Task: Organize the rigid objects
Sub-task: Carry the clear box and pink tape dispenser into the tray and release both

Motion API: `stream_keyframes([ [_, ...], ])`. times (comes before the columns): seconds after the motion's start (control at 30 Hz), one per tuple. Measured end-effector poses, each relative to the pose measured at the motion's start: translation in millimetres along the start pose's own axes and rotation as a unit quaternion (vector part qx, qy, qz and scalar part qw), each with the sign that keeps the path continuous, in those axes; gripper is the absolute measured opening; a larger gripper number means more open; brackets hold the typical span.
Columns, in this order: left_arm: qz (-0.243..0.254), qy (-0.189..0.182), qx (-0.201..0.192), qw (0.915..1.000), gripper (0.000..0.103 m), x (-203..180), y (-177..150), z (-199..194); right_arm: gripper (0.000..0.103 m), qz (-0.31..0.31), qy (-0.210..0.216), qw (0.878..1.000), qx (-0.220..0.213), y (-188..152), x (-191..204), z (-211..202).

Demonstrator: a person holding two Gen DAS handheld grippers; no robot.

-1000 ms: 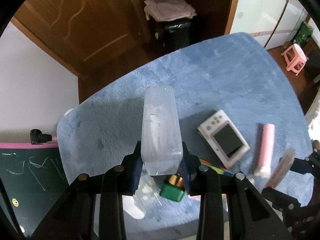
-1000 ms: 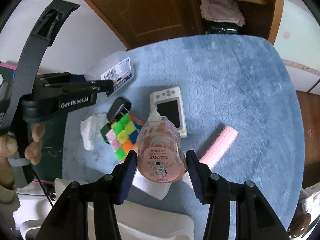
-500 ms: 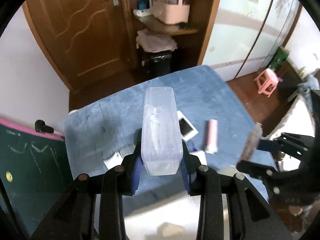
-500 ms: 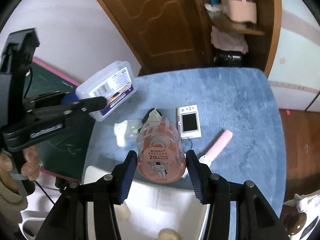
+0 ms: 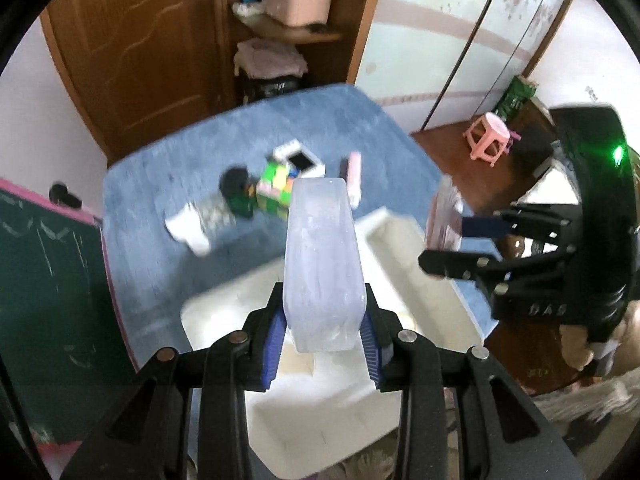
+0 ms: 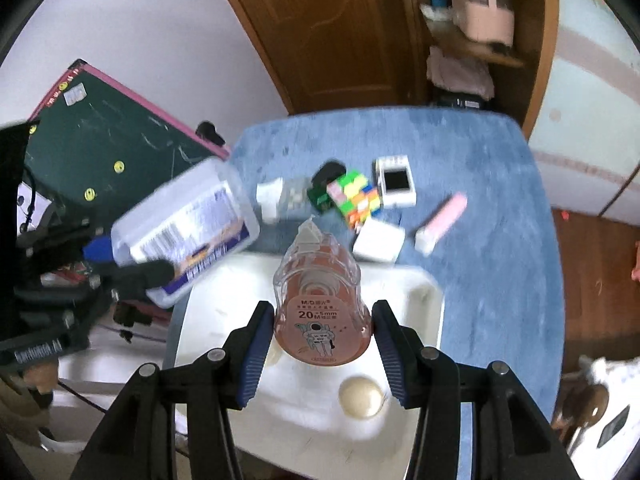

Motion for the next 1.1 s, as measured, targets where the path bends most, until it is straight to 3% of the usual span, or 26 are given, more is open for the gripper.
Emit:
stream_keyframes([
  [0.2, -0.024, -0.004, 0.053, 0.9983, 0.037, 4.3, -43.3, 44.2, 0.051, 0.002, -0.016, 0.999, 0.046, -39.5, 7.8, 31.9],
  [0.5, -0.014, 0.009, 0.112, 0.9936, 0.037, 1.5, -85.7, 101.4, 0.051, 0.005, -0.029, 0.991, 0.13, -101.4, 15.4, 91.3],
  [0.7, 0.0, 0.011, 0.122, 0.9925, 0.037, -1.8, -94.2, 115.5, 0.051, 0.006, -0.038, 0.984, 0.173, -128.9, 10.8, 117.0],
  [1.0, 0.011, 0.01, 0.129, 0.9916, 0.039, -7.6, -89.3, 123.2, 0.052, 0.004, -0.046, 0.976, 0.211, -143.6, 10.3, 138.1],
  [1.1, -0.005, -0.001, 0.154, 0.988, 0.045, -6.3, -94.1, 127.3, 0.064, 0.015, -0.035, 0.977, 0.212, -143.8, 10.7, 138.6],
])
Point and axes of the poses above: each gripper's, at about its wrist camera, not at the fingertips, and z roughly the way its jaws point, x to its left, y to its top, the point moved 7 cm from there along z, roughly the way its jaws point, and after that the axes turned 7 degrees about -z, right-handed, at the moved point
